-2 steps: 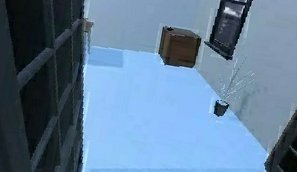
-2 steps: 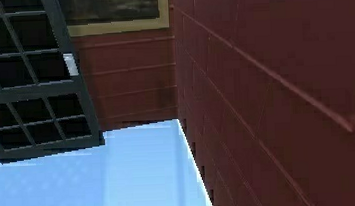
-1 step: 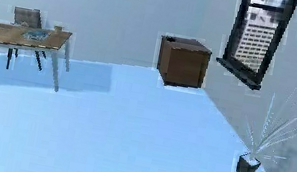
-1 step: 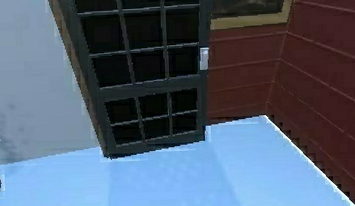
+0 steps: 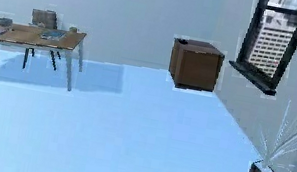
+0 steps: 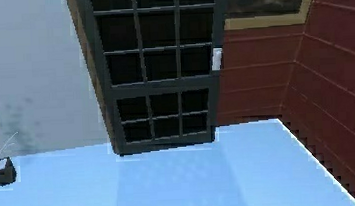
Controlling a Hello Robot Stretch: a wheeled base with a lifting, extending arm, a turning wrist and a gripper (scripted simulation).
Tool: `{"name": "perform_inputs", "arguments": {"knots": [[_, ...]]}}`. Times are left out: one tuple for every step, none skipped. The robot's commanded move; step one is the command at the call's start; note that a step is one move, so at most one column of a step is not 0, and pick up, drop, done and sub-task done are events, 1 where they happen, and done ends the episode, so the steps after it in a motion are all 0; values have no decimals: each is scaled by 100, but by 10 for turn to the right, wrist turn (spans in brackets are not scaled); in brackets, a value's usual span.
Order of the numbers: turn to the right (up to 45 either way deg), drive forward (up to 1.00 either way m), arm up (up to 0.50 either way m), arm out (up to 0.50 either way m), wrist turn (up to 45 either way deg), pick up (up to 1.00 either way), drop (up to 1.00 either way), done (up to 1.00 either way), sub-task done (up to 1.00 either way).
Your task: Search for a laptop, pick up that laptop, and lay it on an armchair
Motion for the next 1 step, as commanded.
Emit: {"name": "perform_inputs", "arguments": {"knots": [[0, 55, 0, 0, 0, 0, 0, 0, 0]]}}
